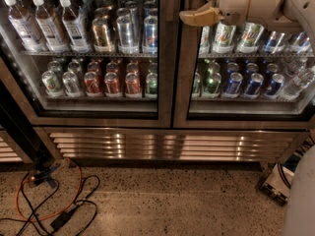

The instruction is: Open right fridge door

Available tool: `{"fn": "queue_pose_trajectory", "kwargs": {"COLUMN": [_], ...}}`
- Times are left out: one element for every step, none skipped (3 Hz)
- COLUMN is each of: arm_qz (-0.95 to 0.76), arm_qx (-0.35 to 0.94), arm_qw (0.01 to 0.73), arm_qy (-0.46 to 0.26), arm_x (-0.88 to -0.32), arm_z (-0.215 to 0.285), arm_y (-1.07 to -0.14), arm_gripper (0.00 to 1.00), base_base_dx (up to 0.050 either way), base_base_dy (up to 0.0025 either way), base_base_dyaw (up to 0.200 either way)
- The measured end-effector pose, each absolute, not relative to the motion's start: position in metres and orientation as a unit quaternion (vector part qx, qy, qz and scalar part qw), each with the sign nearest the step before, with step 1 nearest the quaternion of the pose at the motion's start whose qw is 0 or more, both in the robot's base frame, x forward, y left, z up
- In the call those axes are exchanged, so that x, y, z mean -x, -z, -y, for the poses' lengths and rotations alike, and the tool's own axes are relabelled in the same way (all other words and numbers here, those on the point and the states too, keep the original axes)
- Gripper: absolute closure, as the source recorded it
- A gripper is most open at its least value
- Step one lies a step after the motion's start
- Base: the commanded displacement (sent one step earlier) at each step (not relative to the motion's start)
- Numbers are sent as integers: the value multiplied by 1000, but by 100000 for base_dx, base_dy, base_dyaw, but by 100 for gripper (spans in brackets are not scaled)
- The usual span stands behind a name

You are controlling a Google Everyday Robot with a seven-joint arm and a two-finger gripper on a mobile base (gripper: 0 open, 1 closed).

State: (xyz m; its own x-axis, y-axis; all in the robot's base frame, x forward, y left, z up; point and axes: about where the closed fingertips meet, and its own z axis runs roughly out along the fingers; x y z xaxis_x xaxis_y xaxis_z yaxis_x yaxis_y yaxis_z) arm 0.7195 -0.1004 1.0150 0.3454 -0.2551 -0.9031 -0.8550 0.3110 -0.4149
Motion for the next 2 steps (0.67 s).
{"fn": "queue_pose_trajectory", "kwargs": {"arm_qz": [-520, -520], "arm_qx": [535, 535], "arm_qw": [616, 616], "arm_qy": [-252, -252], "arm_x": [-721, -721], "arm_z": [97, 98], "arm_y": [-1014, -1017], "arm_gripper": [45, 64], "base_base_dx": [0, 0], "base_base_dy": [0, 0], "base_base_dyaw": [0, 0]}}
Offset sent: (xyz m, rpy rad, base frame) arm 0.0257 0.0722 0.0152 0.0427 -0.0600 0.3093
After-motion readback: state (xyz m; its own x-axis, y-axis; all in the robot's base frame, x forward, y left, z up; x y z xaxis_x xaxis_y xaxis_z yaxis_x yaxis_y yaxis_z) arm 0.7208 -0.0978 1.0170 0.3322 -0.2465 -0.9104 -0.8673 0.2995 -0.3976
